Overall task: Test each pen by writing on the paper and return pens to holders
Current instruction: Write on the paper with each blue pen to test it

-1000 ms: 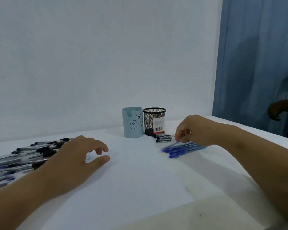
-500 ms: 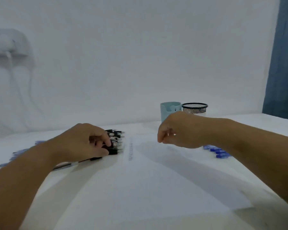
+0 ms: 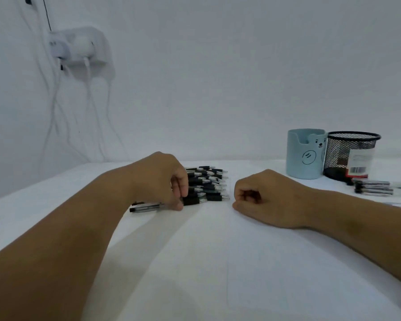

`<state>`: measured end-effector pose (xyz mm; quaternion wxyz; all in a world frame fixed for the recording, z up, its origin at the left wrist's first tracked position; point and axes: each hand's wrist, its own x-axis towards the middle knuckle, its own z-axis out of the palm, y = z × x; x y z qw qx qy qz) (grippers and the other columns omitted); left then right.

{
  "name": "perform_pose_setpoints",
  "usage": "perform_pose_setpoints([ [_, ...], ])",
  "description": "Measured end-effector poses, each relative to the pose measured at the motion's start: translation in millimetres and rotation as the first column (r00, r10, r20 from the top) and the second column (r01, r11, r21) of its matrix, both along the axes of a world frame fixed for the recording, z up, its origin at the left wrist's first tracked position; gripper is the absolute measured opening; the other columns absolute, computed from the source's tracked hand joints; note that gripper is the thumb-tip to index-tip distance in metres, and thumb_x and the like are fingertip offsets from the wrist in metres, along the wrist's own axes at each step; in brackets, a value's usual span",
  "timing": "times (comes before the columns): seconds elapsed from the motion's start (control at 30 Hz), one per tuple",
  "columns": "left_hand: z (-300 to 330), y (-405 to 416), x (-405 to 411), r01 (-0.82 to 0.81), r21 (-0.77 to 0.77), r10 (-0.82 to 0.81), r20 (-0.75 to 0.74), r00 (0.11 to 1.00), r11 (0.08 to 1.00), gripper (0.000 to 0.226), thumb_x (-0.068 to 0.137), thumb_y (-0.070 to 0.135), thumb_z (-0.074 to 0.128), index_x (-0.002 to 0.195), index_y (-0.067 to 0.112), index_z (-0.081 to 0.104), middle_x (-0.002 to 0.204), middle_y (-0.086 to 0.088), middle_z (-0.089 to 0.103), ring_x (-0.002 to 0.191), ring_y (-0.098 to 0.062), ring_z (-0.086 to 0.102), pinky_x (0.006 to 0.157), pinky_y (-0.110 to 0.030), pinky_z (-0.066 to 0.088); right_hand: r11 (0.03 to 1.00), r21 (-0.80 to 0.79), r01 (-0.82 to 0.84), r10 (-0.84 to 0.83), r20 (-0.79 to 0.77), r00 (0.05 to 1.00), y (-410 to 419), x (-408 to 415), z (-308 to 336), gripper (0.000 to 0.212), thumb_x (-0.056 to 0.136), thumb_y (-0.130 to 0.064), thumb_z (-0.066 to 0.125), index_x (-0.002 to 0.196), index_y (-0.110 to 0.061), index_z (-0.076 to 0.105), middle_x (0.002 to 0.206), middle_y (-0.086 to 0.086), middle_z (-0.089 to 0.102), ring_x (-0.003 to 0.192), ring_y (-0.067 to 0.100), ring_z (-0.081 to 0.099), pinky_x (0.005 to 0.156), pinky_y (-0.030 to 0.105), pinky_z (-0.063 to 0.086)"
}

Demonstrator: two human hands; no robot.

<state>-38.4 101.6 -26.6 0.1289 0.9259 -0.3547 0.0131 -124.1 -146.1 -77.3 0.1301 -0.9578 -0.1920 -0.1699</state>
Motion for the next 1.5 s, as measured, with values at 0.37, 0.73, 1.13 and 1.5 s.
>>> perform_pose_setpoints([
  [0.37, 5.4, -4.2, -16.5, 0.016, -0.156, -0.009, 0.044, 0.999, 0.988, 0.019, 0.073, 0.011, 0.076, 0.076, 0.029, 0.077, 0.071, 0.009, 0.074, 0.070, -0.011, 0.071, 0.067, -0.022, 0.056, 1.000, 0.030, -0.007, 0.007, 0.010, 1.000, -4.9, -8.1, -0.7, 0.013, 0.092, -0.032, 0.064, 0.080, -0.027, 0.064, 0.072, -0.011, 0.061, 0.077, 0.003, 0.054, 0.065, 0.010, 0.036],
  [0.73, -12.8, -42.7, -18.8, -0.304, -0.926, -0.382, -0.370, 0.847, 0.223, 0.015, 0.097, -0.006, 0.054, 0.093, 0.008, 0.059, 0.090, -0.014, 0.062, 0.072, -0.024, 0.070, 0.068, -0.025, 0.059, 0.852, 0.518, -0.076, 0.057, 0.052, 0.997, 9.4, -10.6, -3.8, 0.030, 0.083, -0.046, 0.076, 0.109, -0.035, 0.065, 0.077, -0.007, 0.072, 0.069, 0.016, 0.064, 0.073, 0.035, 0.053],
  [1.13, -24.9, -41.4, -18.2, -0.220, -0.889, -0.336, -0.367, 0.868, 0.403, 0.027, 0.090, -0.013, 0.052, 0.091, 0.007, 0.069, 0.075, -0.012, 0.065, 0.068, -0.024, 0.062, 0.059, -0.025, 0.053, 0.856, 0.515, 0.050, -0.156, 0.165, 0.974, 8.4, -10.6, 1.9, 0.010, 0.094, -0.029, 0.070, 0.090, -0.023, 0.076, 0.072, 0.000, 0.067, 0.064, 0.013, 0.056, 0.064, 0.028, 0.043],
  [1.5, -37.1, -45.0, -15.6, -0.025, -0.770, -0.233, -0.223, 0.947, 0.637, 0.008, 0.093, 0.011, 0.070, 0.087, 0.012, 0.075, 0.079, -0.008, 0.073, 0.071, -0.016, 0.063, 0.068, -0.025, 0.055, -0.027, 0.981, 0.194, 0.303, -0.177, 0.937, 9.0, -24.9, 33.9, 0.050, 0.098, -0.053, 0.048, 0.109, -0.010, 0.071, 0.081, 0.011, 0.069, 0.059, 0.021, 0.063, 0.057, 0.027, 0.055],
])
